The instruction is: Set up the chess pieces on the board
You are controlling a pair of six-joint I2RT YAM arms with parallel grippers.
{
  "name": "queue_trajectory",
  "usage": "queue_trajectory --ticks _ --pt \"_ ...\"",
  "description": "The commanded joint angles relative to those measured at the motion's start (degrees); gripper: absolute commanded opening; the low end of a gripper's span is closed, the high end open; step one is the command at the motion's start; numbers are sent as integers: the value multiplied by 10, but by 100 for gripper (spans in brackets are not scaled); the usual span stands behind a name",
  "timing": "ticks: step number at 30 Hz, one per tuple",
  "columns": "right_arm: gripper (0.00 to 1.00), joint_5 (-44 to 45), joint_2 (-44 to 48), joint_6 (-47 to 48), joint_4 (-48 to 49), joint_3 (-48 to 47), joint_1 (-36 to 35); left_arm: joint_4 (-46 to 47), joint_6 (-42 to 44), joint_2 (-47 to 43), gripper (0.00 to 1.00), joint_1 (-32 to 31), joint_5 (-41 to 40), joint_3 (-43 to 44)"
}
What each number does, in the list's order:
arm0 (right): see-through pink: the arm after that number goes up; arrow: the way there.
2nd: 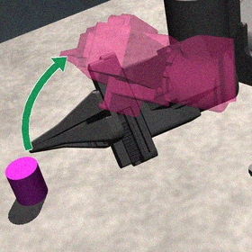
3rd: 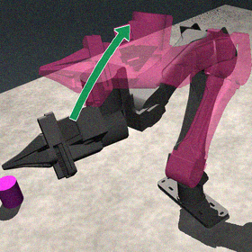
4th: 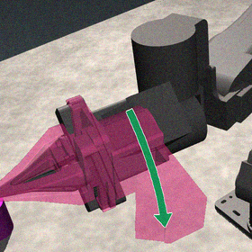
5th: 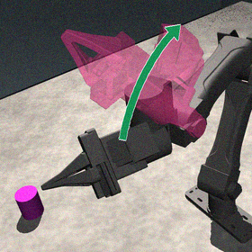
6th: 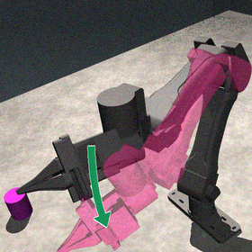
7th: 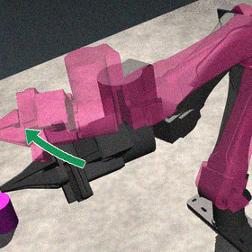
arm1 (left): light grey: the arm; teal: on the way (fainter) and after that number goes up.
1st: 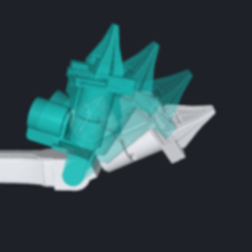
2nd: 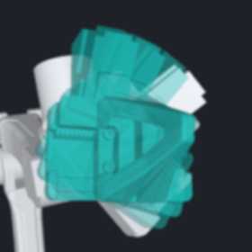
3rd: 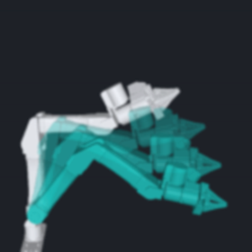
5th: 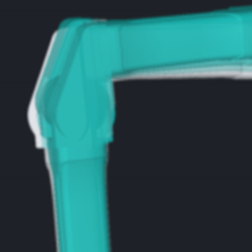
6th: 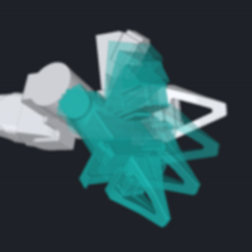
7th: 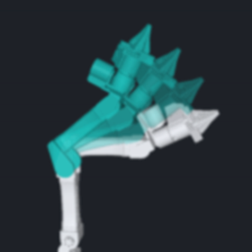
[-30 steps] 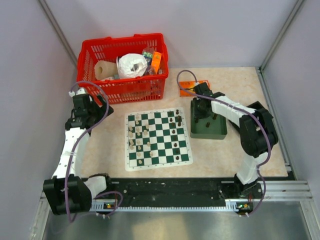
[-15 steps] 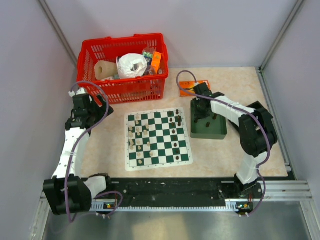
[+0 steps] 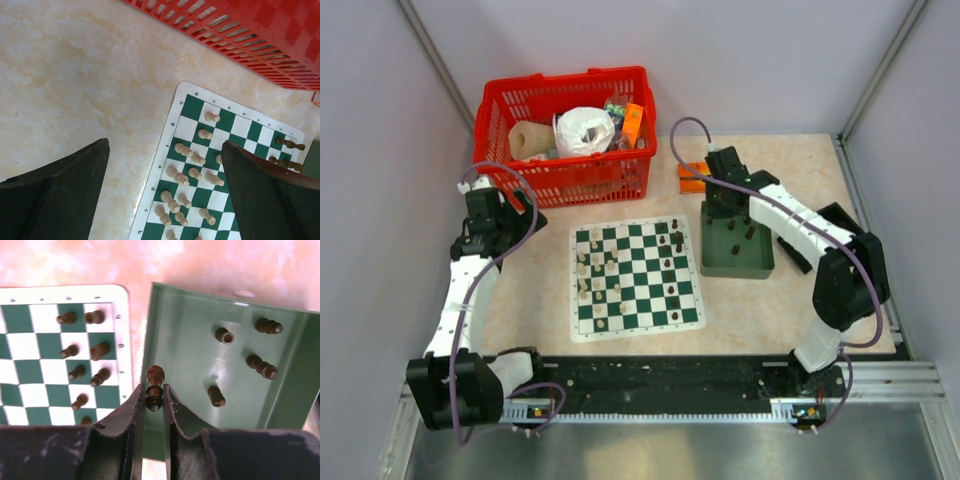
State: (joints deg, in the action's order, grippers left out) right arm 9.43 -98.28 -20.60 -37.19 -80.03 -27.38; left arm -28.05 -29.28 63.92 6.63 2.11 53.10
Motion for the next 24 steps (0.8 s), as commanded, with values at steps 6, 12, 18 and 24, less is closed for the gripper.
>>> queue_trajectory --ticks 6,12,18,24 --pt "14 -6 26 -11 -20 -38 -89 25 -3 -7 99 0 1 -2" --pt "13 0 12 -28 -21 -14 -124 23 -3 -14 99 0 -1 -7" --pt "13 -5 -12 -23 -24 -2 -140 27 -4 -13 99 0 3 -10" --pt "14 -8 -31 -27 -12 5 -151 27 -3 -12 98 0 4 -10"
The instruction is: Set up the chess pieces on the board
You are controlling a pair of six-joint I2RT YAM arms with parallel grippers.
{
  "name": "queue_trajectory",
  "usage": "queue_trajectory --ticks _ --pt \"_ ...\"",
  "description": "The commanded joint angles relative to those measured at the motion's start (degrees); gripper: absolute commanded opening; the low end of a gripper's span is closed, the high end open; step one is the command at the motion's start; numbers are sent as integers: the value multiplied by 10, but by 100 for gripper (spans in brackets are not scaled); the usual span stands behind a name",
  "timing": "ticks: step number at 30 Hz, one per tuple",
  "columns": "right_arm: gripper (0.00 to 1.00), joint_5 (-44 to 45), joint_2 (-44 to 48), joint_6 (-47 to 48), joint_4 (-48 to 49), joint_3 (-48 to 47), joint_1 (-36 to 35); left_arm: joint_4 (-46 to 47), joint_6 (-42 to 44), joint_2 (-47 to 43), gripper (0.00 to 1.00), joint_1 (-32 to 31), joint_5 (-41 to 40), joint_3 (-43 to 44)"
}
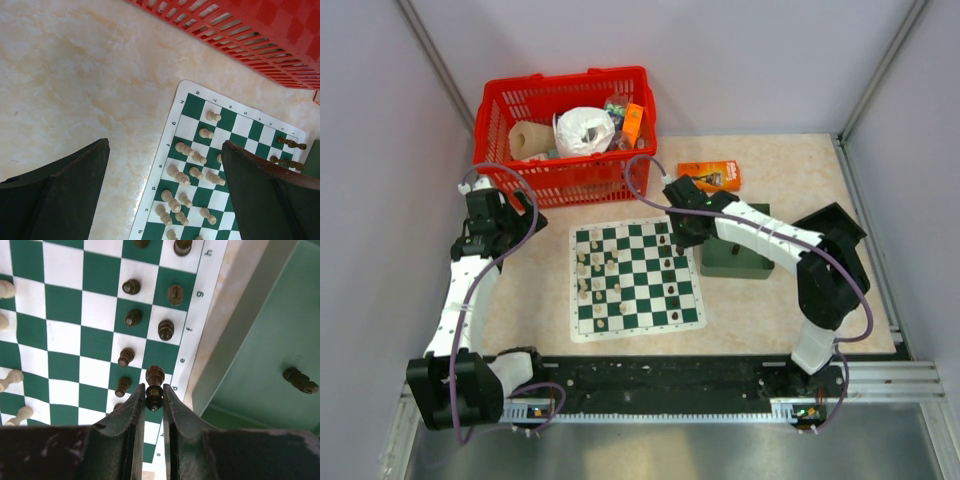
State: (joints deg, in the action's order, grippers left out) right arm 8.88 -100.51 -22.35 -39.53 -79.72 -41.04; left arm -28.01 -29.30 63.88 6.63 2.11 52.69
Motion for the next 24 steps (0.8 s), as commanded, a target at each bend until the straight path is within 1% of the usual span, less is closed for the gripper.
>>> queue_trajectory --ticks 1,13,24 --pt "14 -4 -14 -11 13 2 -14 27 -3 -10 99 0 4 -6" --pt "14 -1 -56 -8 34 11 -15 25 -1 -7 98 0 -2 -4" --pt "15 17 -65 -11 47 17 -16 25 -1 -2 98 0 0 -1"
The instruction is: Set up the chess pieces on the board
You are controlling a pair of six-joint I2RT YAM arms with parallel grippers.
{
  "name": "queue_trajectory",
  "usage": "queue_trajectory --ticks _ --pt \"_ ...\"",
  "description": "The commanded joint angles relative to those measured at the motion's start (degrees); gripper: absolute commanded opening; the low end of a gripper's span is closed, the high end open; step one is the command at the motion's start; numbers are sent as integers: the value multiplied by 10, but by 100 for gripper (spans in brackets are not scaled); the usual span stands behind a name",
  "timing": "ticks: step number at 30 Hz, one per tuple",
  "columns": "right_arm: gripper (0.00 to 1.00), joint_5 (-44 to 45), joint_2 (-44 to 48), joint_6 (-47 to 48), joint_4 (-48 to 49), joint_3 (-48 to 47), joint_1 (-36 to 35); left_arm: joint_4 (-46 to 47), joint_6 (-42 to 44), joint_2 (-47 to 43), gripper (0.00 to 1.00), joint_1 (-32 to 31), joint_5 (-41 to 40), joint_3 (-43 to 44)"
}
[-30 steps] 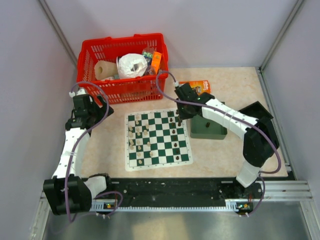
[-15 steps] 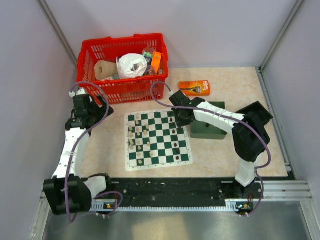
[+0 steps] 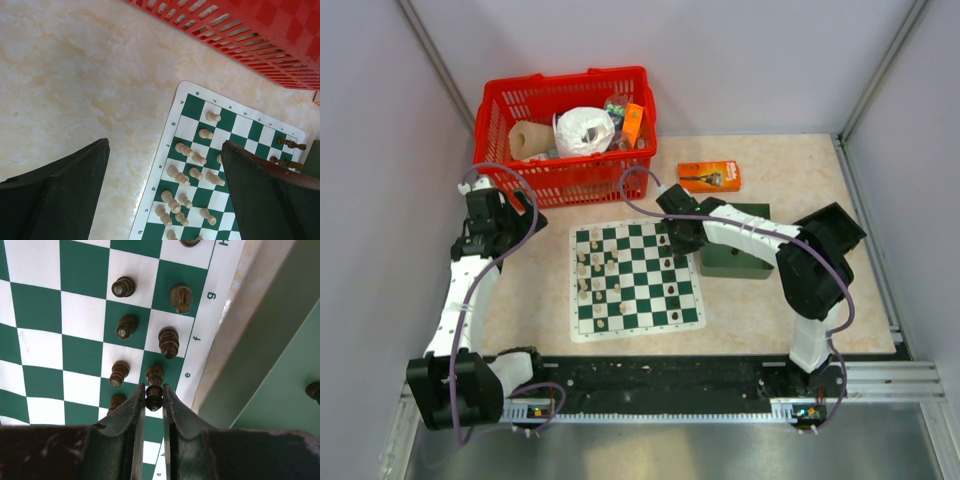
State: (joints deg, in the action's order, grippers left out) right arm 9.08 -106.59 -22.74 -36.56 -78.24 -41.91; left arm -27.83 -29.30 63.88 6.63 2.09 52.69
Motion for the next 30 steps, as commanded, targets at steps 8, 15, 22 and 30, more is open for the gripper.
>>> queue_trajectory --ticks 8,15,22,30 --pt "15 20 -6 -8 19 5 -8 24 -1 -2 98 0 2 -2" --pt "15 17 -8 -5 19 8 -7 27 -3 1 99 0 7 -1" --pt "15 20 -9 -2 19 9 -8 29 -4 3 99 0 7 -3" --pt "22 17 -9 -3 20 11 -8 25 -3 -2 99 0 3 -4"
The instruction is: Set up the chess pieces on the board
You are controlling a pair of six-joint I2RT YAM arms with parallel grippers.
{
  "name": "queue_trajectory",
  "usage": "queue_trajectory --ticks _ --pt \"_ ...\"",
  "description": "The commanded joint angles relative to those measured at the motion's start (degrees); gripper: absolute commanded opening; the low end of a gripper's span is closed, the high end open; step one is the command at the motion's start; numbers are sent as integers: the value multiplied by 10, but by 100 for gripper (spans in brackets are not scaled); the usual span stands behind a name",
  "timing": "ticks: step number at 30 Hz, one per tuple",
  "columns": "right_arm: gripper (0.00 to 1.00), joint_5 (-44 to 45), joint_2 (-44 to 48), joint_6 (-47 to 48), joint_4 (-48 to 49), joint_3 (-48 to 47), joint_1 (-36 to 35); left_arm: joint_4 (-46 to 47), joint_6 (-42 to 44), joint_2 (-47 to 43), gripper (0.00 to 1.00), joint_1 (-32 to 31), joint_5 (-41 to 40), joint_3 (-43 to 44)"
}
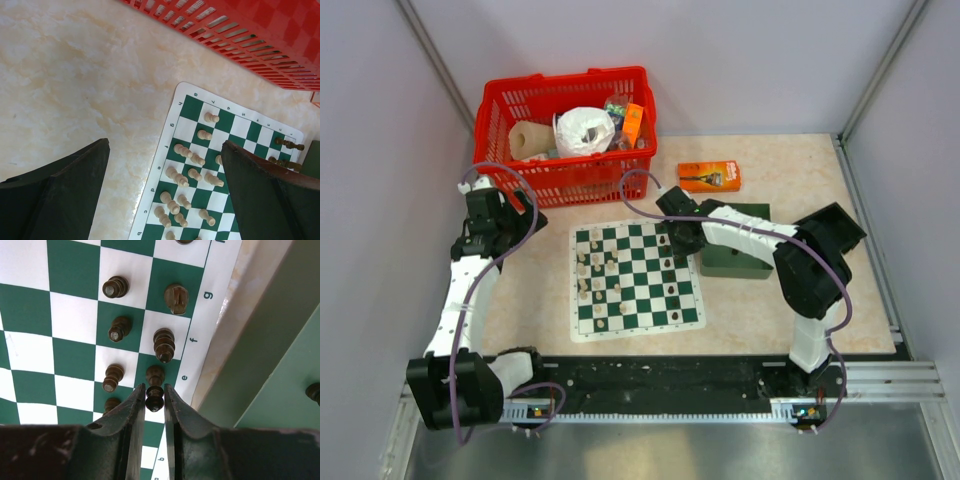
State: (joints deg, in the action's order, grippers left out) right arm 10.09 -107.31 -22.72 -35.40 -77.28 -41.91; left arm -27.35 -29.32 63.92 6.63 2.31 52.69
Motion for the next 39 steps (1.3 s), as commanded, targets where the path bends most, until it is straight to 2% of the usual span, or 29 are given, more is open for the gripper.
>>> queue_trajectory --ticks 1,7,16,23,29,39 --pt "24 6 -1 -2 10 1 -8 21 -2 -2 98 0 0 -3" --pt "35 0 13 -4 12 -3 -8 22 -3 2 99 0 2 0" --pt "42 20 92 0 2 -13 5 21 -1 1 99 0 2 -1" --pt "50 3 198 -14 31 46 128 22 -4 -2 98 0 2 -3" --pt "53 19 188 -2 25 84 226 22 -4 -1 98 0 5 0" --pt "53 42 127 32 28 76 264 19 -1 -1 99 0 2 5"
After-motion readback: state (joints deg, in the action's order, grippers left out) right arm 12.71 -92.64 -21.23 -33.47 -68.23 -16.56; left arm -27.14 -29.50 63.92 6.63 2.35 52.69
